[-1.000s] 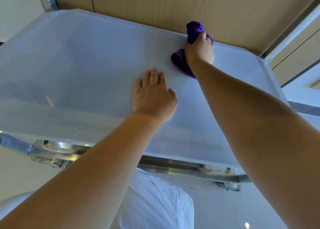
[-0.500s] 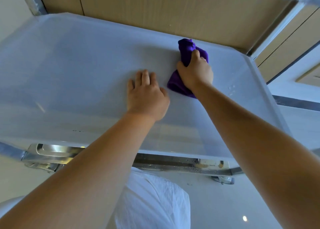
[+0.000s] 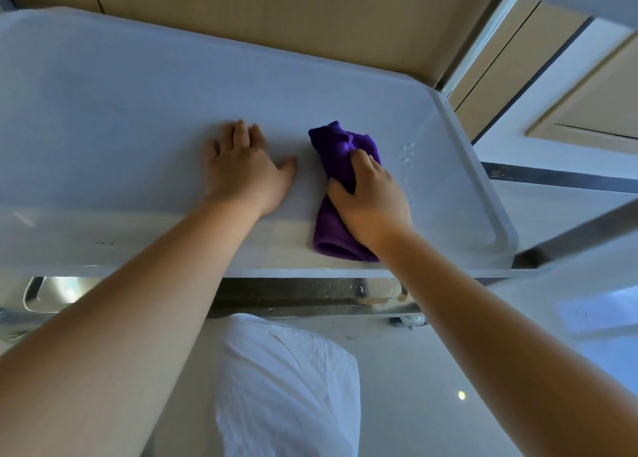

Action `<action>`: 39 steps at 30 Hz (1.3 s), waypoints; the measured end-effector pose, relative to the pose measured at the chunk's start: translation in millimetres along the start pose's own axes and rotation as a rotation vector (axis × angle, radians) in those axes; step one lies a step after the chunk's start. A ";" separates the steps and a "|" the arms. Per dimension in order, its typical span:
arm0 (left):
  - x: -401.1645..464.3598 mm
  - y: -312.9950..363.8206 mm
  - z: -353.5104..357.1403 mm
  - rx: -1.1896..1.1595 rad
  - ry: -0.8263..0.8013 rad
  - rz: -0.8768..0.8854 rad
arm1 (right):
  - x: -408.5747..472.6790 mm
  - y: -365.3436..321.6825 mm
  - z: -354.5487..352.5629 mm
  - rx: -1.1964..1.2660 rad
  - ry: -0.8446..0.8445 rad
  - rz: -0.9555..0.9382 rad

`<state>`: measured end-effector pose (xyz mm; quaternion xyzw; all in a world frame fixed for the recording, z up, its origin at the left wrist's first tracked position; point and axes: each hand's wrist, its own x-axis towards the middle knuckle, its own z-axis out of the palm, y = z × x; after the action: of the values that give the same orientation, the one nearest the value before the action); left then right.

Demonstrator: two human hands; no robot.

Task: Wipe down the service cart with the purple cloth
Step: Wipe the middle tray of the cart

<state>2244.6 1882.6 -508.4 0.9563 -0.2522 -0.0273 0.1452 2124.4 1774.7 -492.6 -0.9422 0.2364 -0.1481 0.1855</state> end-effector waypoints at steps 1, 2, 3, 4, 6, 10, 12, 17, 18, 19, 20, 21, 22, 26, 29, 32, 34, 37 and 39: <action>-0.4 -0.4 0.3 -0.001 -0.001 0.006 | -4.2 3.2 -3.5 0.006 -0.004 -0.014; -0.7 -0.9 0.1 -0.003 -0.001 0.011 | -8.5 6.1 -6.7 0.011 -0.012 -0.024; -1.1 -1.4 0.1 -0.004 -0.002 0.016 | -12.7 9.3 -9.7 0.018 -0.023 -0.030; -1.1 -1.7 -0.3 -0.006 -0.002 0.022 | -16.7 12.9 -13.1 0.030 -0.032 -0.031; -1.3 -2.3 -1.1 -0.011 -0.003 0.027 | -22.8 22.3 -20.5 0.057 -0.051 -0.039; -1.4 -2.0 -2.1 -0.029 0.006 0.031 | -29.0 40.9 -36.3 0.130 -0.092 -0.103; -3.2 -1.0 -3.7 -0.047 0.013 0.036 | -30.3 44.8 -37.1 0.132 -0.083 -0.119; -17.9 12.2 -7.4 0.003 0.105 0.181 | -30.7 44.7 -31.9 0.117 -0.043 -0.137; -21.3 18.8 -8.4 -0.015 0.074 0.173 | -30.5 45.6 -31.6 0.118 -0.039 -0.140; -25.2 26.1 -8.3 -0.039 0.038 0.159 | -30.3 46.3 -31.4 0.118 -0.035 -0.144; -30.3 34.2 -7.2 -0.058 0.007 0.152 | -30.2 46.7 -31.1 0.117 -0.029 -0.146; -37.1 43.2 -4.5 -0.072 -0.017 0.154 | -30.3 46.5 -31.0 0.114 -0.025 -0.147; -45.0 53.3 -1.0 -0.081 -0.033 0.168 | -30.5 46.2 -30.6 0.110 -0.022 -0.146; -69.4 80.5 13.1 -0.099 -0.026 0.229 | -31.2 45.6 -30.6 0.138 -0.006 -0.151; -68.8 76.5 13.7 -0.169 -0.013 0.222 | -33.8 49.8 -33.9 0.147 -0.012 -0.188; -69.9 72.0 11.4 -0.203 -0.026 0.244 | -34.7 60.2 -41.1 0.095 -0.042 -0.318; -72.8 72.9 11.4 -0.193 -0.046 0.245 | -30.5 68.8 -46.8 0.047 -0.073 -0.405; -75.1 74.8 14.3 -0.162 -0.030 0.241 | -17.5 79.7 -52.1 0.003 -0.101 -0.464; -76.6 76.0 15.4 -0.116 -0.035 0.245 | -4.8 85.1 -53.3 -0.056 -0.118 -0.457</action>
<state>2139.8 1853.0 -502.5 0.9077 -0.3677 -0.0404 0.1981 2067.5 1692.5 -481.9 -0.9831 0.0099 -0.1242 0.1342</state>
